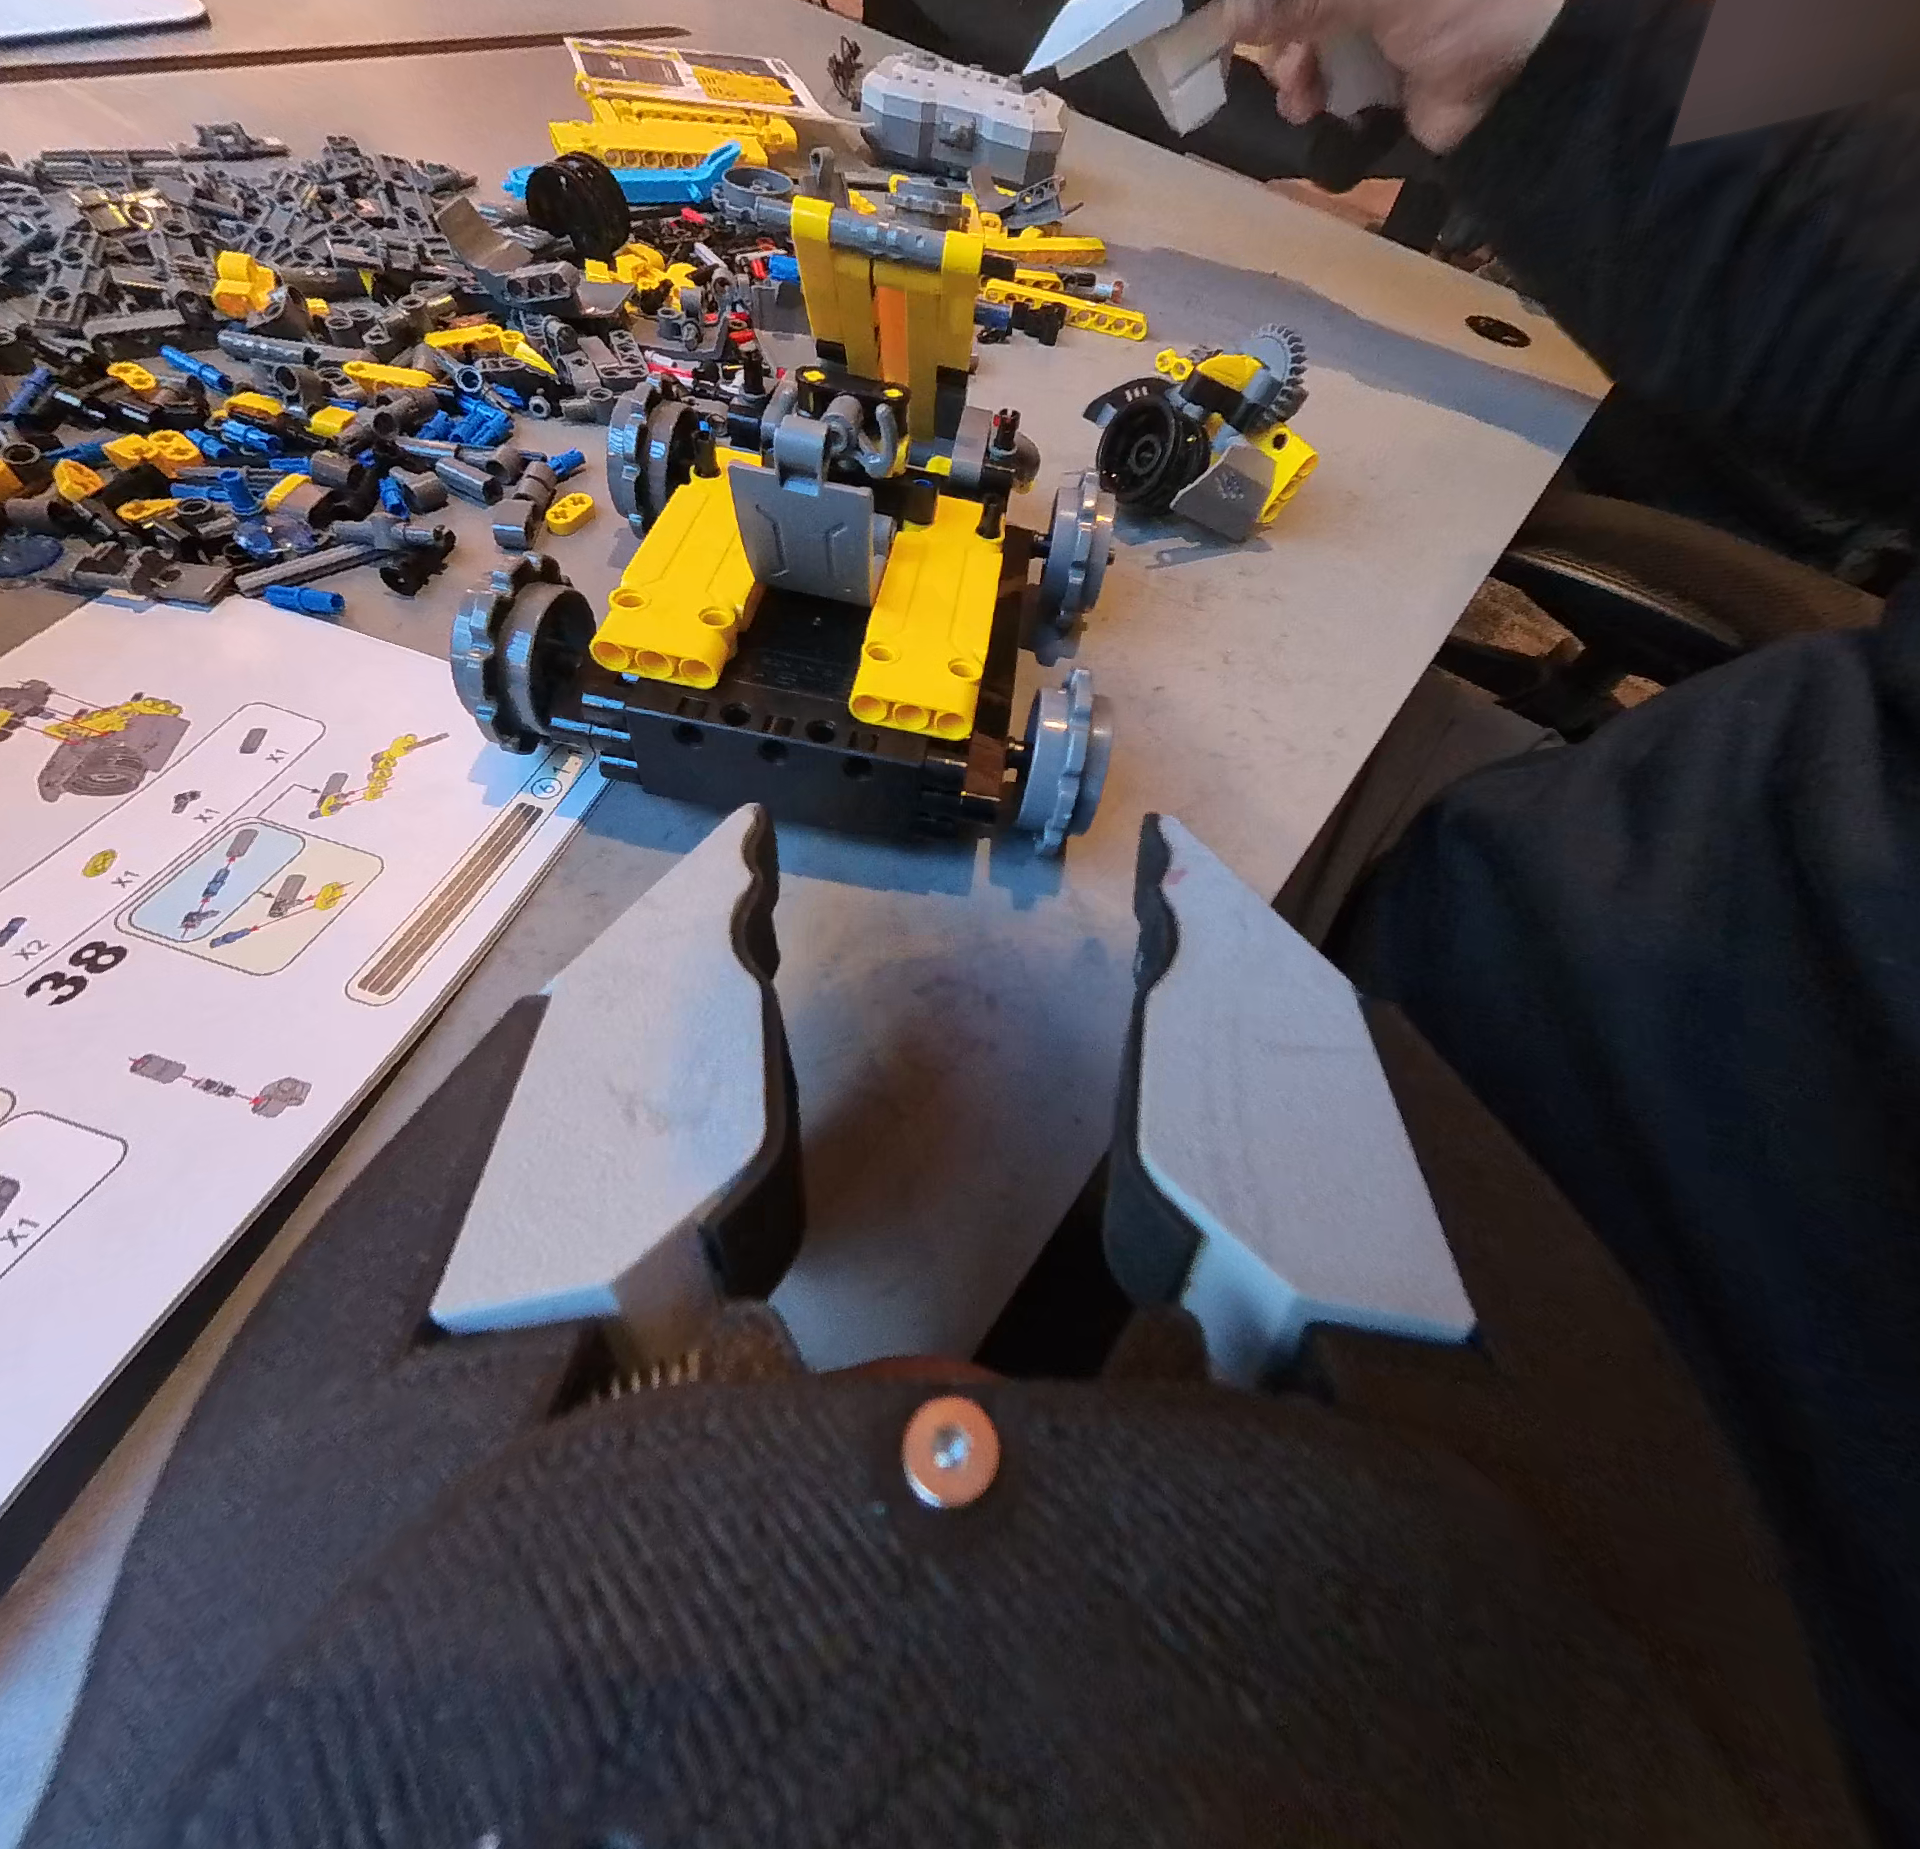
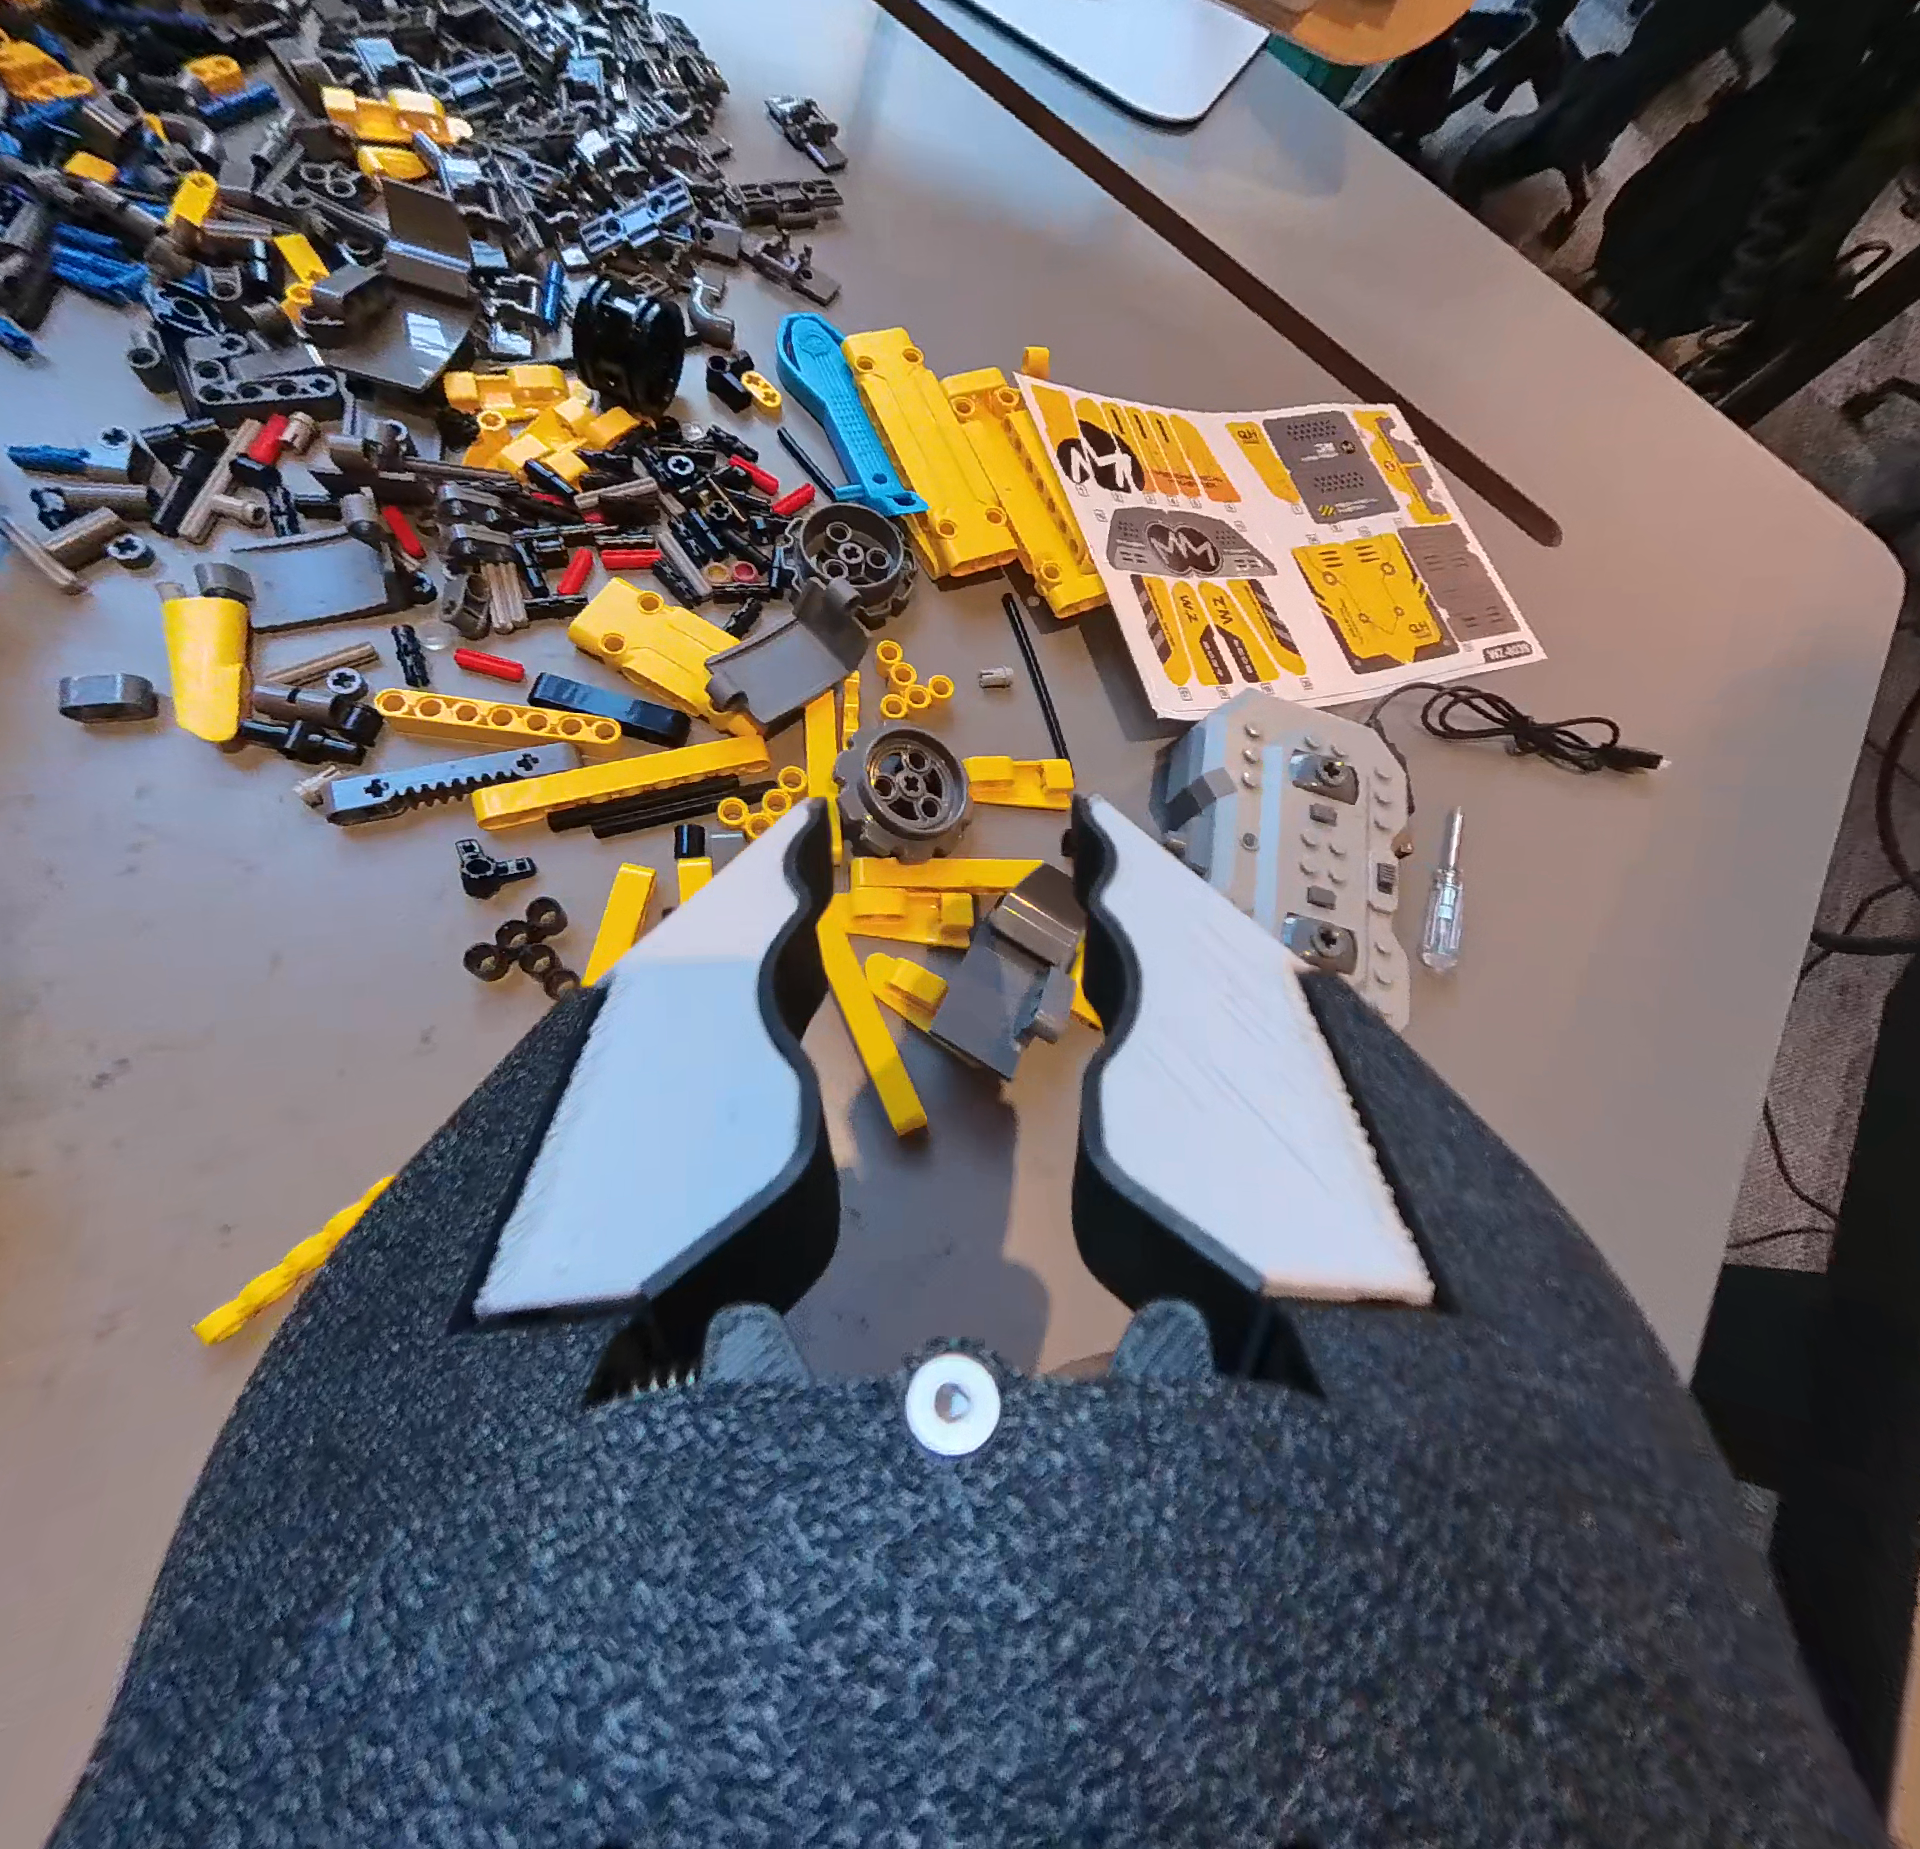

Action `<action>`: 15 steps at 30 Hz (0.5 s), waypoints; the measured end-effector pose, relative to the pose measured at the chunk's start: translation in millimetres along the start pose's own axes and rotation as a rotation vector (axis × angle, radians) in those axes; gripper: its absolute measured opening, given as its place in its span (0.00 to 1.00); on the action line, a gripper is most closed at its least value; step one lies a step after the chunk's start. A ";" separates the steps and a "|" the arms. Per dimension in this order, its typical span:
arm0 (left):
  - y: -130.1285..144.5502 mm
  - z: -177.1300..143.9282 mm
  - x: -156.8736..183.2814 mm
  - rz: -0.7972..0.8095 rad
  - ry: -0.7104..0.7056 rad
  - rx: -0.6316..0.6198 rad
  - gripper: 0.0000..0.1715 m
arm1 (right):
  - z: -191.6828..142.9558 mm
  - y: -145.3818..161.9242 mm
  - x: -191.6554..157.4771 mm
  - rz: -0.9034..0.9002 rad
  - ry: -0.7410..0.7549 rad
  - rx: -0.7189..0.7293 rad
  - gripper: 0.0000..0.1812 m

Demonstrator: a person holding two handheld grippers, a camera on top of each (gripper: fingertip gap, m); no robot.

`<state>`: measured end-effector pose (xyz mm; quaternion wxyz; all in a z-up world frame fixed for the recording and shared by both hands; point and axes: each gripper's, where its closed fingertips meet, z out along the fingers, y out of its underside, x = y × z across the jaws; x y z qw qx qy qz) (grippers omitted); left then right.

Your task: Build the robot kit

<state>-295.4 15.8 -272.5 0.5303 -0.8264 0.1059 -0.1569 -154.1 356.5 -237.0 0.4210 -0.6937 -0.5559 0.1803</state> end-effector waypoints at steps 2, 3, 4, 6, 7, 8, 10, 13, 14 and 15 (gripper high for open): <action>-0.2 -0.3 0.0 0.000 0.000 0.003 0.38 | 0.8 -0.6 -0.8 0.018 -0.006 0.028 0.25; -0.4 -0.2 -0.1 0.000 0.000 0.004 0.38 | 1.4 -0.5 -1.5 0.032 -0.014 0.039 0.25; -0.4 -0.2 -0.3 -0.002 -0.001 0.005 0.37 | 1.7 -0.4 -2.6 0.045 -0.026 0.050 0.25; -1.3 -0.4 -1.0 -0.009 -0.003 0.011 0.37 | 1.6 -1.7 -3.8 0.061 -0.041 0.077 0.24; -2.3 -0.8 -1.9 -0.020 -0.005 0.016 0.37 | 1.3 -2.7 -3.7 0.062 -0.044 0.091 0.23; -4.4 -1.4 -3.4 -0.044 -0.006 0.026 0.38 | 0.8 -3.7 -3.3 0.062 -0.045 0.105 0.22; -12.2 -4.4 -7.8 -0.121 -0.003 0.063 0.40 | -0.3 -5.7 -3.4 0.061 -0.053 0.139 0.21; -30.9 -15.6 -16.9 -0.192 -0.021 0.127 0.40 | 0.3 -4.1 -2.0 0.059 -0.057 0.171 0.21; -37.4 -20.0 -21.1 -0.190 -0.044 0.144 0.39 | 0.5 -3.2 -1.6 0.057 -0.058 0.181 0.21; -43.1 -23.9 -25.1 -0.182 -0.069 0.156 0.39 | 0.6 -2.3 -1.2 0.056 -0.060 0.192 0.21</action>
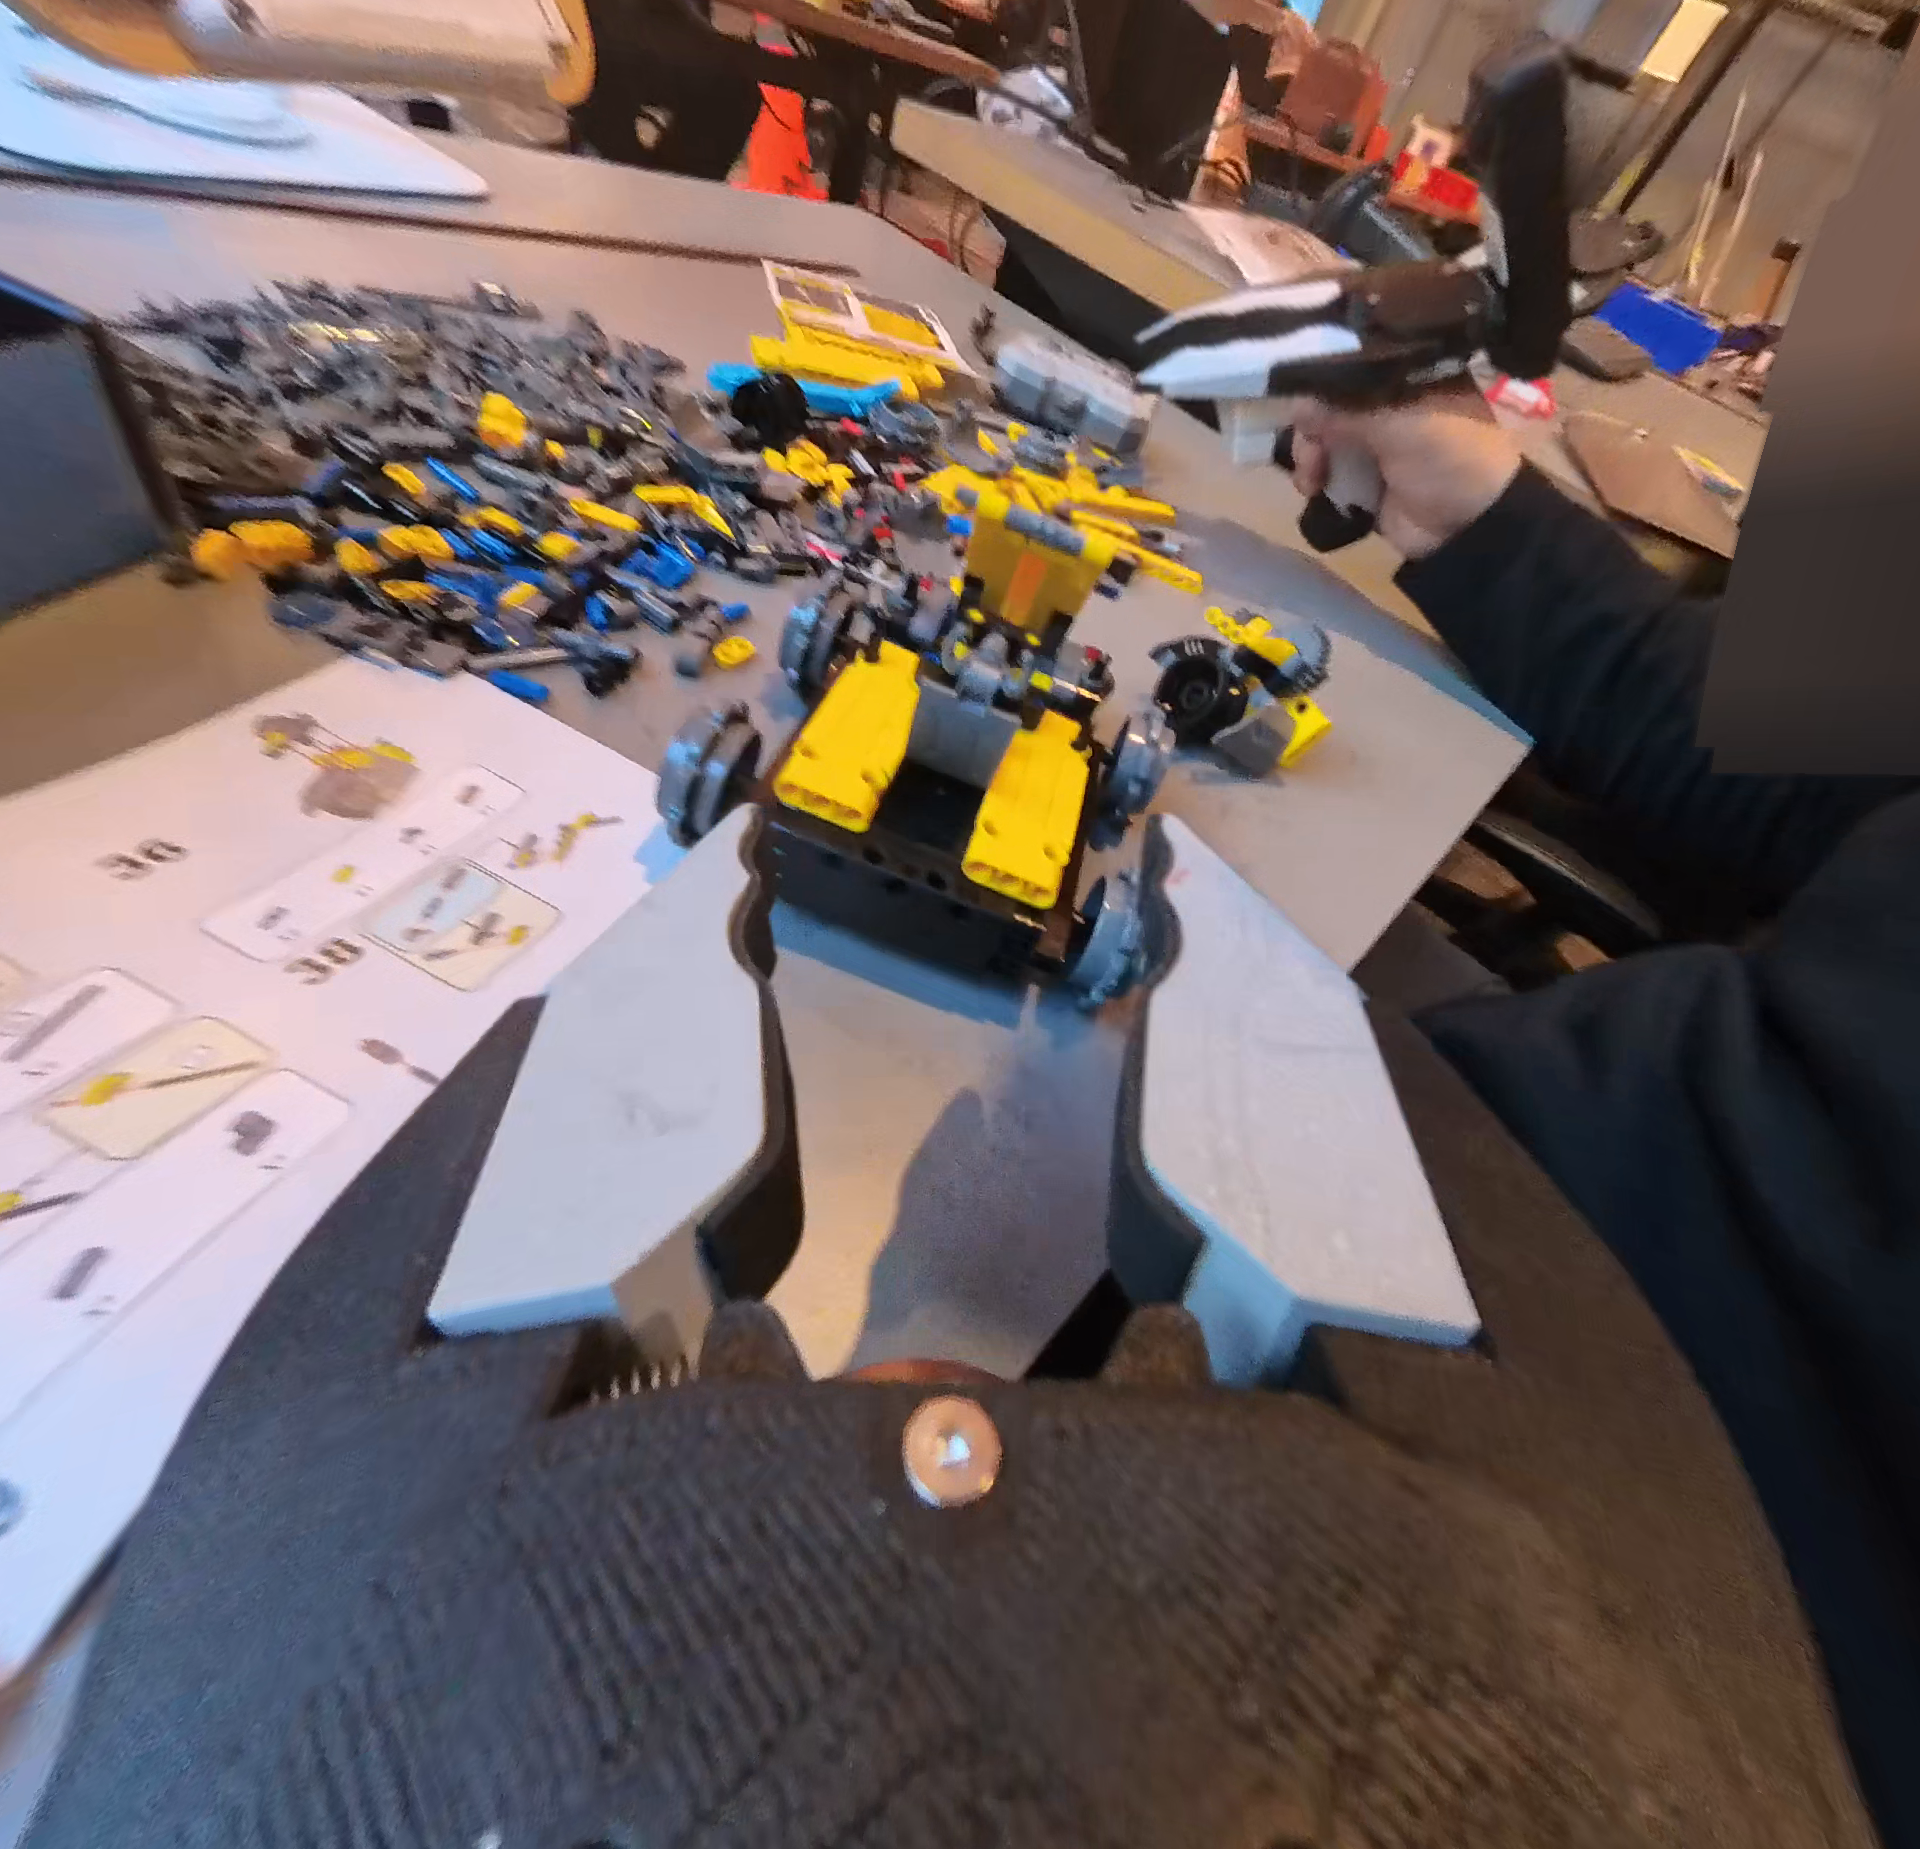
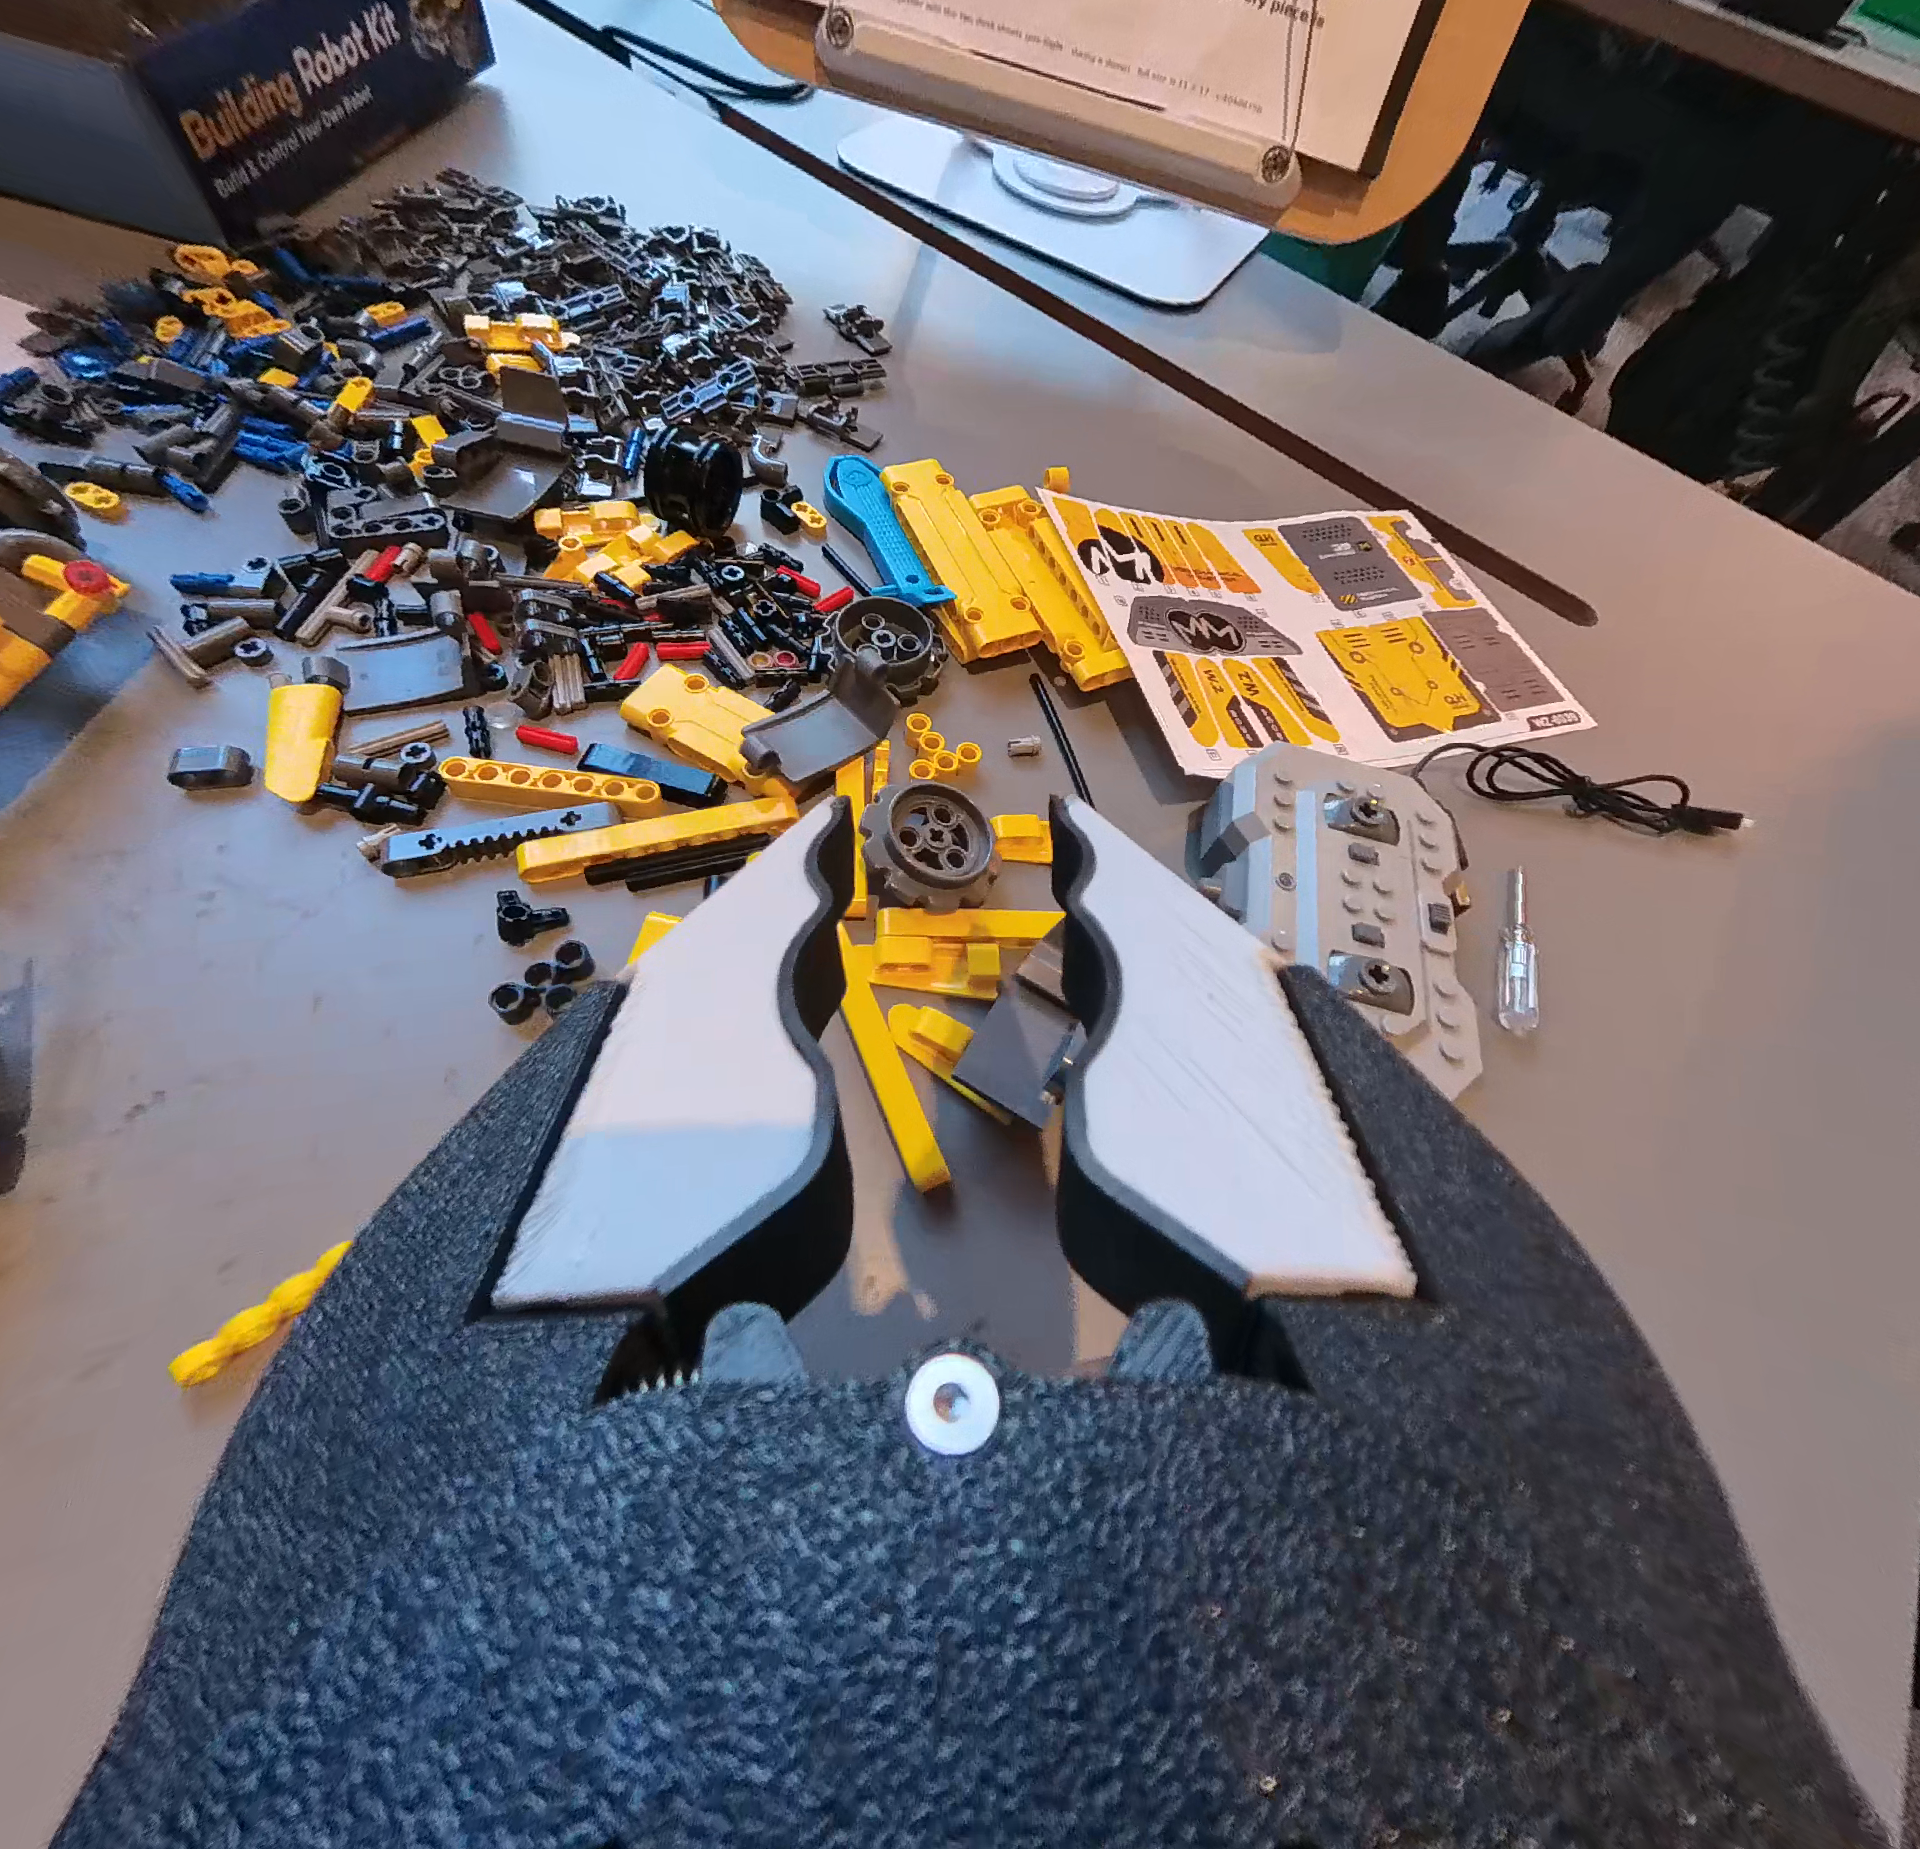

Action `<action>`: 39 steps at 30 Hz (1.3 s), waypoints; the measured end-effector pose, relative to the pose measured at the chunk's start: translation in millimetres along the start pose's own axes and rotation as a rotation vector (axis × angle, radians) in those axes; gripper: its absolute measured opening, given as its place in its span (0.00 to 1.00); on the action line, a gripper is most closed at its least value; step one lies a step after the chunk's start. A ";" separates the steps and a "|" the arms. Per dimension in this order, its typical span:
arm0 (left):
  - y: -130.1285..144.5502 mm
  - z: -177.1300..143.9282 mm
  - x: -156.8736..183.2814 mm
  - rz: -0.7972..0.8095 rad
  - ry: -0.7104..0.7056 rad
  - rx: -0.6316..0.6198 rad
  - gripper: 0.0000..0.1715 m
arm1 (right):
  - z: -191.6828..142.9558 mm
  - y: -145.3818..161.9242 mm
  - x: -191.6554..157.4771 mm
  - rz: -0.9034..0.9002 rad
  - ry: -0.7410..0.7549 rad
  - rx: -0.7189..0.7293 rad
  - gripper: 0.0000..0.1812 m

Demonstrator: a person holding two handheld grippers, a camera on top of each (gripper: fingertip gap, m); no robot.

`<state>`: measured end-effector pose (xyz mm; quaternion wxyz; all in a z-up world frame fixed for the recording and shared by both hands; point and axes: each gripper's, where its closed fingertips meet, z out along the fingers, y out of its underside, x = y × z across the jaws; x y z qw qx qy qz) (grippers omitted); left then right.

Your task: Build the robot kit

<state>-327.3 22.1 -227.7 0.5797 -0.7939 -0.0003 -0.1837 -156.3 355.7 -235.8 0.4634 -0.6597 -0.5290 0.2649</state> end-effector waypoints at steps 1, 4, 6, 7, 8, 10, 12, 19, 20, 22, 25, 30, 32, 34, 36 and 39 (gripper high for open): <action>-5.4 -1.7 -2.9 0.009 -0.021 0.007 0.39 | -0.2 0.5 0.2 -0.003 -0.003 0.013 0.21; -9.2 -3.6 -18.6 0.011 -0.122 -0.016 0.37 | -1.4 1.1 -1.2 -0.044 -0.010 0.046 0.21; -5.9 -4.3 -26.7 -0.026 -0.156 -0.043 0.37 | -2.7 2.0 1.2 -0.094 0.021 0.059 0.21; -3.8 -4.9 -30.6 -0.054 -0.168 -0.061 0.35 | -3.0 2.1 -0.1 -0.112 0.024 0.070 0.20; -1.7 -6.3 -36.4 -0.073 -0.188 -0.083 0.33 | -2.7 3.5 -2.6 -0.121 0.015 0.071 0.19; -4.5 -10.8 -44.6 -0.061 -0.200 -0.117 0.28 | -1.2 6.5 -6.0 -0.124 -0.001 0.062 0.18; -15.8 -19.9 -57.4 -0.007 -0.243 -0.145 0.27 | -0.3 6.6 -9.6 -0.126 -0.018 0.066 0.18; -39.1 -58.5 -81.0 -0.101 -0.364 0.049 0.15 | -3.4 6.8 -13.9 -0.143 -0.026 0.086 0.16; -28.6 -57.3 -80.1 -0.130 -0.361 0.053 0.13 | -3.7 5.3 -13.0 -0.142 -0.022 0.096 0.15; -7.9 -56.0 -81.2 -0.147 -0.382 0.025 0.13 | -4.5 3.2 -9.7 -0.144 -0.007 0.113 0.14; 3.7 -57.8 -78.6 -0.109 -0.394 0.033 0.12 | -5.7 1.5 -3.3 -0.136 0.022 0.131 0.13; 24.1 -60.2 -84.9 -0.026 -0.420 -0.055 0.09 | -6.1 -0.9 4.2 -0.099 0.042 0.154 0.12; 24.3 -60.4 -83.6 -0.021 -0.393 -0.059 0.07 | -4.2 0.8 7.0 -0.090 0.052 0.140 0.12; 22.7 -61.3 -84.4 -0.014 -0.386 -0.053 0.06 | -2.6 2.2 7.9 -0.093 0.060 0.130 0.12; 22.3 -61.5 -85.8 -0.011 -0.387 -0.051 0.06 | -1.0 3.6 8.0 -0.098 0.063 0.119 0.12; 23.6 -57.6 -84.5 -0.014 -0.375 -0.056 0.06 | 1.0 5.3 7.1 -0.107 0.061 0.105 0.12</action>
